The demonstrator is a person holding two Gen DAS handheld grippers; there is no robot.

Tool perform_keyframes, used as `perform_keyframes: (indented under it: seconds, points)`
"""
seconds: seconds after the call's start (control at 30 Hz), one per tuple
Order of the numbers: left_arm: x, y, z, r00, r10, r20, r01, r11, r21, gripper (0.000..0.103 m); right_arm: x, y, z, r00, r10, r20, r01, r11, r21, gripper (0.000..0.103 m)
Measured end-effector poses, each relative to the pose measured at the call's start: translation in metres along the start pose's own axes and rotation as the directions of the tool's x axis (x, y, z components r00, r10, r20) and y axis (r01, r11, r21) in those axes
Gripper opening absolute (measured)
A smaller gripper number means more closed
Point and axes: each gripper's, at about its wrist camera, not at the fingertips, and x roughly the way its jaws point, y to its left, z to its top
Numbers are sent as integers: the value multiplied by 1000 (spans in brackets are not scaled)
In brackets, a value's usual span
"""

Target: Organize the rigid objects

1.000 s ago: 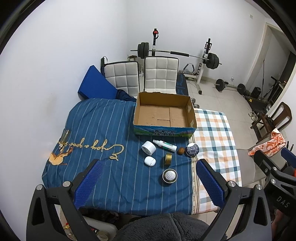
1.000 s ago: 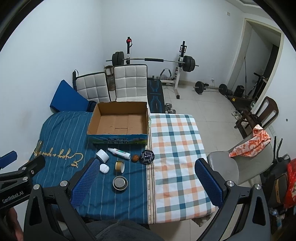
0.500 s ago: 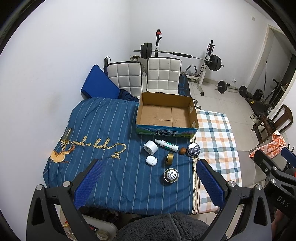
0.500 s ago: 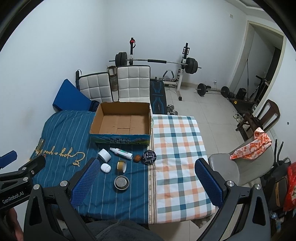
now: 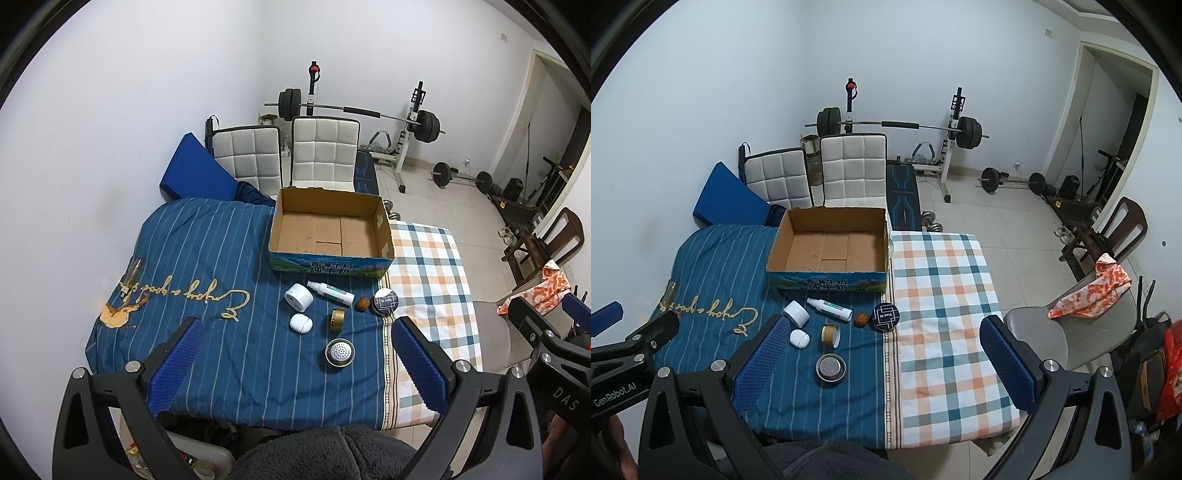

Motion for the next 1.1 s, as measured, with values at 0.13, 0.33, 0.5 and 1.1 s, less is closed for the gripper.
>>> perform_keyframes:
  seconds: [0.13,0.33,0.5,1.1]
  points:
    - [1,-4,3,1000,-4,-5,4,1000,4,103,0,-1,1,1000,3,-1,-3,1000,-1,103]
    - [4,-10,4,1000,-3,-1,3,1000,6,103,0,-1,0,1000,1,6,-1,1000,-1,103]
    - [4,-10,4,1000,-5,0,5,1000,5,103,2,-1,-3,1000,0,6,0,1000,1,103]
    - [6,-9,4,1000,-1,1,1,1000,7,103,10,-2,0,1000,5,3,-5,1000,4,103]
